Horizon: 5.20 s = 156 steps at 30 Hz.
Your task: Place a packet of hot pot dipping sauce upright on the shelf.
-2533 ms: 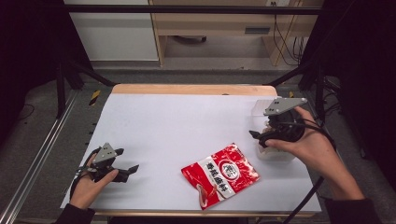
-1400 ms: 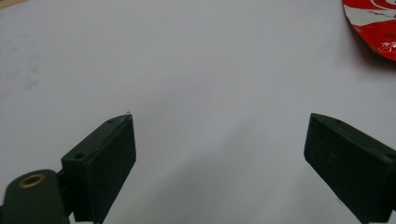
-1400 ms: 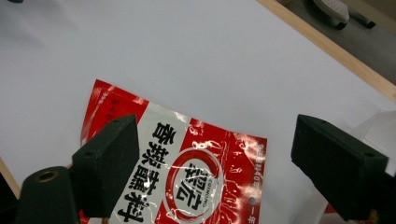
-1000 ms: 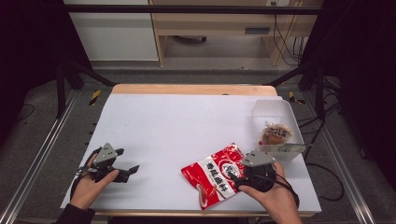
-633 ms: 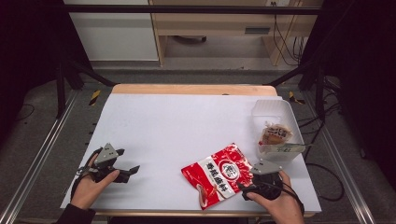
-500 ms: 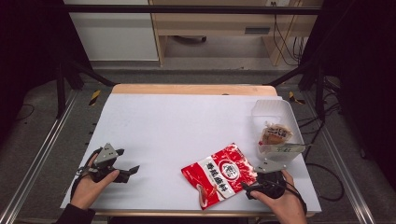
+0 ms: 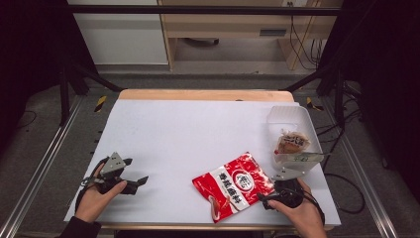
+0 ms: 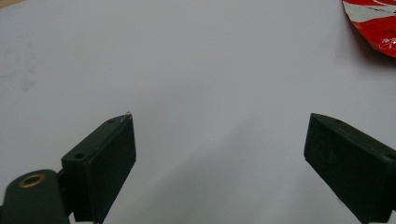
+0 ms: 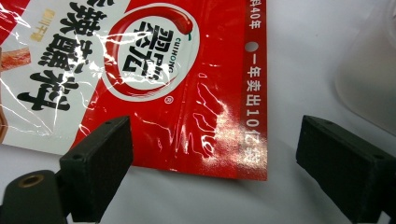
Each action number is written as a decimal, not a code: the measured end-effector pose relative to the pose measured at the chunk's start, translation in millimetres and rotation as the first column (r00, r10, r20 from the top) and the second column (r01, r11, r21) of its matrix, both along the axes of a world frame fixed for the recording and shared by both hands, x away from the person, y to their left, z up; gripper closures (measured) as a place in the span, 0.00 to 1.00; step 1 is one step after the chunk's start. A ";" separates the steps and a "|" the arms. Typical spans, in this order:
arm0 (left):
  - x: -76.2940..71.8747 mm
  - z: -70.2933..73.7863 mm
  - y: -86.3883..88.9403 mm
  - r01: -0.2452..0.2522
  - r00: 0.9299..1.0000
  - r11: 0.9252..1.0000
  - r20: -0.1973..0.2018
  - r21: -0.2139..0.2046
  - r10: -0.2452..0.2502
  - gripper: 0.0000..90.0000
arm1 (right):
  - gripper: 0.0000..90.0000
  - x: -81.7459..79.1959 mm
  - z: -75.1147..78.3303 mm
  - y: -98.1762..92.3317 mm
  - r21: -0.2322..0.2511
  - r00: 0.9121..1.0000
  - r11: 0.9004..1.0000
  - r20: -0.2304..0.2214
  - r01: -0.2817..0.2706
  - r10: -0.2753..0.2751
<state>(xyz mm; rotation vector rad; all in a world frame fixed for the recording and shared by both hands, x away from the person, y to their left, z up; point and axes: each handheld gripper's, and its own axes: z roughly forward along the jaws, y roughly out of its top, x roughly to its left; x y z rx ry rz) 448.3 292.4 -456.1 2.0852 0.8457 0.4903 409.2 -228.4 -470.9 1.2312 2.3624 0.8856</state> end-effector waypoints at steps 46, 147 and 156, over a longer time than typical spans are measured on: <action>-1.4 -0.1 -4.6 0.024 1.000 1.000 -0.014 0.002 -0.024 0.10 | 0.77 -0.6 6.8 7.6 0.004 0.998 1.000 -0.048 -0.029 0.029; 36.5 110.6 -54.0 0.219 0.966 0.973 0.156 -0.072 -0.206 0.52 | 1.00 36.5 202.0 192.7 -0.271 0.788 0.852 0.332 -0.447 0.519; 44.7 108.7 -64.3 0.296 0.951 0.952 0.116 -0.078 -0.286 0.79 | 1.00 36.7 202.1 187.2 -0.262 0.793 0.854 0.324 -0.449 0.516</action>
